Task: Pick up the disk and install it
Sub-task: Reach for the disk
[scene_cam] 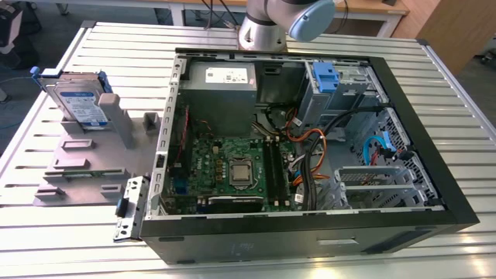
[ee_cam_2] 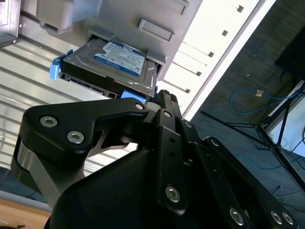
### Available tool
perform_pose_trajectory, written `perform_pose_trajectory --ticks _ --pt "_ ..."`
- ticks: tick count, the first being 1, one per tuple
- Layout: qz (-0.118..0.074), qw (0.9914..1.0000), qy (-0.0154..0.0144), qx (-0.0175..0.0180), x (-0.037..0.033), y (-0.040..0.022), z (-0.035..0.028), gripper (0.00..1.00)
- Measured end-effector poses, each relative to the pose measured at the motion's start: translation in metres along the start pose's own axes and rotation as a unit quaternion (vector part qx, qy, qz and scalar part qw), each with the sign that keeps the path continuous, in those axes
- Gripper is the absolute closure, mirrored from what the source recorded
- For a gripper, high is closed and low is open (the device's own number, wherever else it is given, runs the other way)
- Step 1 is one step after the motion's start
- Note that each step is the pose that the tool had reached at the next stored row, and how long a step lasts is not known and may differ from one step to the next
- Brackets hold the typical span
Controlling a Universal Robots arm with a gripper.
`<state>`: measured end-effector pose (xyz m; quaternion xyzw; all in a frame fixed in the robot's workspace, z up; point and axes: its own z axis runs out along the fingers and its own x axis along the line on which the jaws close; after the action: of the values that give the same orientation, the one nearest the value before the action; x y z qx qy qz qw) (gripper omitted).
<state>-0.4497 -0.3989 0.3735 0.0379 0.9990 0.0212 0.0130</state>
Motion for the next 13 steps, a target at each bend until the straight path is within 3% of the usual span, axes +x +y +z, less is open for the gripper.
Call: perform_pose_trajectory --ticks 13 --pt "0.000 1.00000 0.0000 0.0000 -0.0091 0.0006 0.0014 0.89"
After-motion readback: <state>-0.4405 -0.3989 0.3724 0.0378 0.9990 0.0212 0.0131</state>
